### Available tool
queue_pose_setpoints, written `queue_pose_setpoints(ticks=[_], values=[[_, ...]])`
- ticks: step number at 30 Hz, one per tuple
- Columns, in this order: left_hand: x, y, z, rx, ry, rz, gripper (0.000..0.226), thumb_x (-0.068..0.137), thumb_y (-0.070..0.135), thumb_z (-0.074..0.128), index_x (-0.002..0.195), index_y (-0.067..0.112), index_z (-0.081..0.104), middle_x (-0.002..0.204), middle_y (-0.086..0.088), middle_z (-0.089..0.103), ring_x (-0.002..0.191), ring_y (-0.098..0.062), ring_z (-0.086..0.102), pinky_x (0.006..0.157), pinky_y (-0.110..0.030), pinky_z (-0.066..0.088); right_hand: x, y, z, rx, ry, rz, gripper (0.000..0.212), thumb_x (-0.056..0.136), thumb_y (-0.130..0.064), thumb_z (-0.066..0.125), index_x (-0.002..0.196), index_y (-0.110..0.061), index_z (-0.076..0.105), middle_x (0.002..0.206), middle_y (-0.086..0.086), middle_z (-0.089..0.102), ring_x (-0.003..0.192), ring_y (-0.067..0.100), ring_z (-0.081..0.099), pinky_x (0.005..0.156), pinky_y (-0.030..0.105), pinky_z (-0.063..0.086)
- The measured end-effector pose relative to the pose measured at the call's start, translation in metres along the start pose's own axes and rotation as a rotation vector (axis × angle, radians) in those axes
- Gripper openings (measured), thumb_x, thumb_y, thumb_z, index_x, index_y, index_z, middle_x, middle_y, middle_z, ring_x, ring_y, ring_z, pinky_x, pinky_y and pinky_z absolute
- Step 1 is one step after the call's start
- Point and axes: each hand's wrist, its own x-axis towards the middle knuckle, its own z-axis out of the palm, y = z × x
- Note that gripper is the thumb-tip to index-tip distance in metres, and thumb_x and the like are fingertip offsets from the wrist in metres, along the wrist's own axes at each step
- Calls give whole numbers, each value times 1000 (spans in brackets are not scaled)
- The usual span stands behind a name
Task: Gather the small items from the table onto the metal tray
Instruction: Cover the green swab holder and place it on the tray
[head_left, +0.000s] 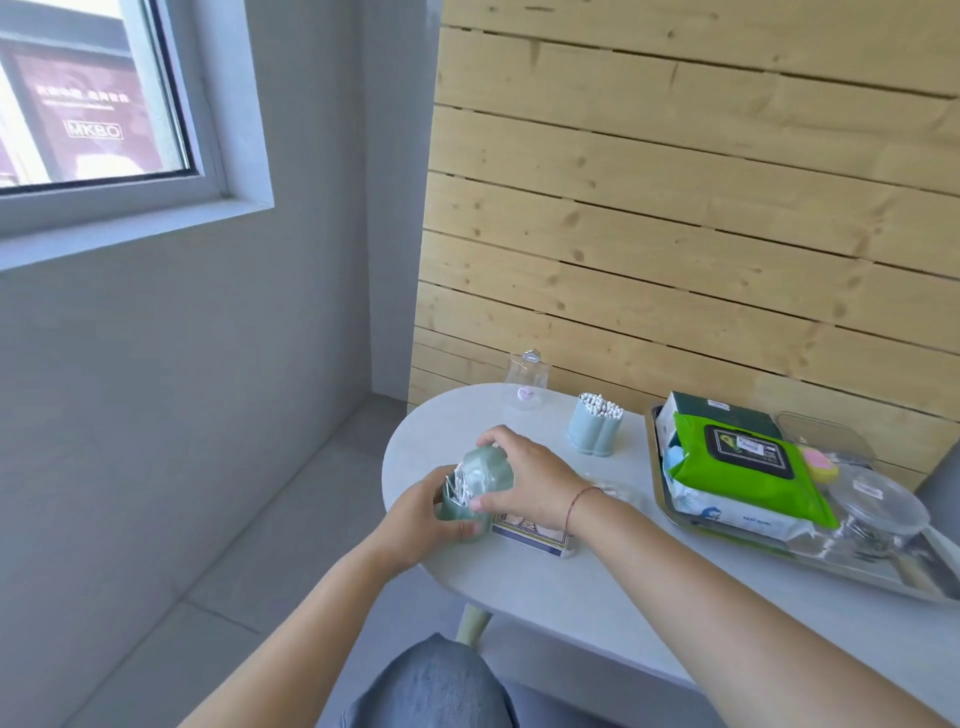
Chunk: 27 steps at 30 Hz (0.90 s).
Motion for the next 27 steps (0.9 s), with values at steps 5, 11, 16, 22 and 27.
queue_pose_setpoints(ticks=[5, 11, 16, 22, 27], values=[[3, -7, 1, 26, -3, 11, 42, 73, 22, 76, 110, 26, 56, 100, 6, 69, 88, -7, 62, 83, -25, 49, 10, -11, 4, -220, -87, -53, 74, 71, -33, 75, 136, -32, 40, 128, 3, 47, 116, 23, 52, 97, 35, 43], [4, -11, 1, 8, -14, 1, 39, 74, 20, 75, 108, 22, 55, 95, 9, 67, 84, -5, 60, 77, -20, 48, 23, -18, 11, -335, -107, -44, 75, 73, -35, 73, 139, -32, 37, 129, 5, 44, 116, 28, 53, 95, 33, 44], [6, -16, 1, -27, 16, -1, 47, 70, 17, 80, 110, 20, 56, 91, 11, 67, 76, 2, 59, 66, -8, 44, 28, -18, 10, -368, -186, -36, 74, 76, -32, 72, 140, -29, 37, 129, 9, 44, 118, 29, 50, 96, 34, 42], [8, -22, 2, -21, -2, 14, 41, 72, 21, 78, 107, 19, 57, 93, 5, 66, 81, -7, 57, 77, -23, 47, 31, -13, 10, -338, -225, -41, 70, 74, -28, 74, 136, -28, 40, 126, 9, 44, 116, 29, 49, 94, 38, 47], [4, -20, 3, 134, 13, 40, 44, 70, 22, 80, 106, 22, 53, 90, 9, 62, 78, -6, 55, 64, -12, 41, 25, -6, 15, -243, -187, -91, 65, 75, -24, 72, 133, -30, 44, 125, 8, 49, 115, 26, 51, 95, 32, 42]])
